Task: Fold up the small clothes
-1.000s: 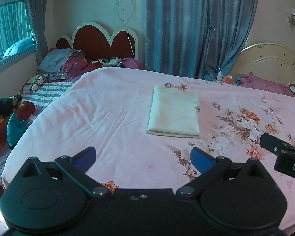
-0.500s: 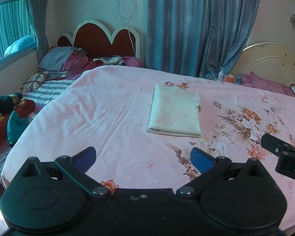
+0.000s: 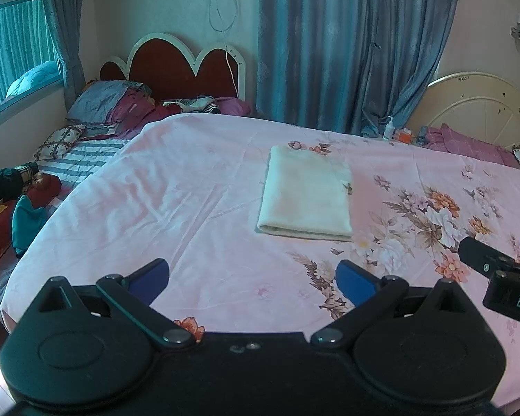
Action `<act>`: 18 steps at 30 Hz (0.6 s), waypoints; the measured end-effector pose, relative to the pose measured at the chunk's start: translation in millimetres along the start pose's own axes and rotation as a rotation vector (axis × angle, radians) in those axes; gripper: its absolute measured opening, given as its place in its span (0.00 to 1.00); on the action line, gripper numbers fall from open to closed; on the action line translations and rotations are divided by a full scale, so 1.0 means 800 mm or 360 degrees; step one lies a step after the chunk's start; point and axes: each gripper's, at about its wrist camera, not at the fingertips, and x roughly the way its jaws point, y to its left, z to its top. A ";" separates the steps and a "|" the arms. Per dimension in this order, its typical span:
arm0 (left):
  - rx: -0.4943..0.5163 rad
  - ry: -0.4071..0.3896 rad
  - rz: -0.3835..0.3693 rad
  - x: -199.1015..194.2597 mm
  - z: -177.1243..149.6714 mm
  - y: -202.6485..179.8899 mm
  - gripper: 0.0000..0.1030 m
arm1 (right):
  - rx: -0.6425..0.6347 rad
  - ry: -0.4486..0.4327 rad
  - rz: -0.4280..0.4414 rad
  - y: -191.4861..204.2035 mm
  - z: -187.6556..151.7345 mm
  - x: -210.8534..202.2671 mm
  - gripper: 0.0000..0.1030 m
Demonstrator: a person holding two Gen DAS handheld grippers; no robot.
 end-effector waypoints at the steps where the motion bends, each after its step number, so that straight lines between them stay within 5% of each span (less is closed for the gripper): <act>1: 0.0002 0.0002 -0.0001 0.001 0.000 -0.001 0.99 | 0.0002 0.0002 0.0001 -0.001 0.000 0.000 1.00; 18: 0.0024 0.0047 -0.0059 0.029 0.012 -0.023 0.98 | 0.0031 0.0034 0.0000 -0.020 -0.001 0.019 1.00</act>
